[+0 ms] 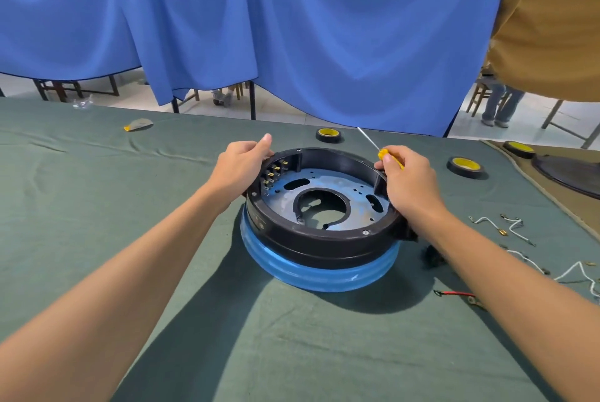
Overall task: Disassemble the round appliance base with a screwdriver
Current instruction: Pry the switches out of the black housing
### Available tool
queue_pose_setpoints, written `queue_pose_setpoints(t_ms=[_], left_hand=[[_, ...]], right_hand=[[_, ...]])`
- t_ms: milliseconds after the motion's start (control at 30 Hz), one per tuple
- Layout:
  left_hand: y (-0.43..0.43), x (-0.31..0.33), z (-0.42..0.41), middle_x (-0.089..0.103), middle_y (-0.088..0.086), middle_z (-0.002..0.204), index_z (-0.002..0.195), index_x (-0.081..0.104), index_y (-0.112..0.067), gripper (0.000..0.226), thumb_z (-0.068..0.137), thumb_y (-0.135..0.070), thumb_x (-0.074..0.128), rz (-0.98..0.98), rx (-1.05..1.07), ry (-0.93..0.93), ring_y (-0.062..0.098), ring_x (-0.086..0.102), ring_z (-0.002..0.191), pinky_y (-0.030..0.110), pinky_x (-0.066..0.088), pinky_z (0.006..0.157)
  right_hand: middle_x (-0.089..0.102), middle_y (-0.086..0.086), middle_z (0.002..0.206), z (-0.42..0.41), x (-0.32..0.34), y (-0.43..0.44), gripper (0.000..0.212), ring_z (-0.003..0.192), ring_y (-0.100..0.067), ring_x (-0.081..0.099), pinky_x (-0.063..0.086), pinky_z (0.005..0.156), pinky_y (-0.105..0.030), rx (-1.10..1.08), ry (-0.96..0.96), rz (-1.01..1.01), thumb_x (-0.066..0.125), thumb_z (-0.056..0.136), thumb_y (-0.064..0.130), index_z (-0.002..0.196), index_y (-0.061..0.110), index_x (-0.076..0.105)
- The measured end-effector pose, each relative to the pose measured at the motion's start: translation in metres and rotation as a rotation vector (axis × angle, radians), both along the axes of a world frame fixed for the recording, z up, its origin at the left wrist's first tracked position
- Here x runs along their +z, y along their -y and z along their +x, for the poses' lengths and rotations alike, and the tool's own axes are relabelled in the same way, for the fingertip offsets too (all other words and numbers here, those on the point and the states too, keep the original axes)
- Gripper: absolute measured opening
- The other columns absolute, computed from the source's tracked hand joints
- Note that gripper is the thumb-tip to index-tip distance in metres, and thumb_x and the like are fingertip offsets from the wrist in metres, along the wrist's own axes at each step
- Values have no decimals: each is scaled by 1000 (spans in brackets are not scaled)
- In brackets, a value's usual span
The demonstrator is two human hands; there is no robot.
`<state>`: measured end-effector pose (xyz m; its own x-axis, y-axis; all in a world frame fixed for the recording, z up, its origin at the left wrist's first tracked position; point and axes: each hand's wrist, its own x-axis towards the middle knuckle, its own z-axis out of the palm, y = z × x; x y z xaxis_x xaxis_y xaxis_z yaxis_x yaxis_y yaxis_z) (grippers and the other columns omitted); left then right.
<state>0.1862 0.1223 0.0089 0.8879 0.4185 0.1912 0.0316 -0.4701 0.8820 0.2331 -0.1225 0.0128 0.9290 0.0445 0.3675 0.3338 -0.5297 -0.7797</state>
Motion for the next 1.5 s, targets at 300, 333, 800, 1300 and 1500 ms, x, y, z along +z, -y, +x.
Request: queue_pose_setpoints(t_ms=[300,333,800,1300,1500], left_hand=[[2,-9,-10,71,-1,96,94,71,-19,15,94,-28,59,-143,-12,27,15,65,94,29,52,84],[2,-10,-11,70,-3,94,95,70,-21,11,93,-21,60,-184,-24,30,12,65,91,24,51,78],[5,-3,-5,63,4,80,85,59,-16,14,93,-28,60,-118,95,-79,14,59,65,25,44,50],[21,3,-3,64,-9,106,120,67,-17,27,99,-22,50,-3,-19,20,6,57,98,17,41,75],[19,2,-6,69,-3,111,119,69,-18,26,97,-24,55,-90,-59,8,12,63,105,27,50,91]], right_hand=[[70,4,95,3,13,6,22,61,2,51,38,60,-21,226,50,-175,44,101,21,110,18,65],[70,5,94,0,11,6,22,61,6,52,38,61,-20,222,61,-152,45,101,21,109,19,65],[71,-1,98,11,18,-5,21,83,-5,59,44,77,-21,242,-97,6,47,101,18,112,13,64],[70,7,81,-21,36,-13,7,66,-4,59,44,64,-21,755,-200,-463,63,90,32,87,29,68],[69,-5,89,-28,31,-26,16,87,-23,63,51,87,-46,856,-192,-536,56,96,31,101,34,70]])
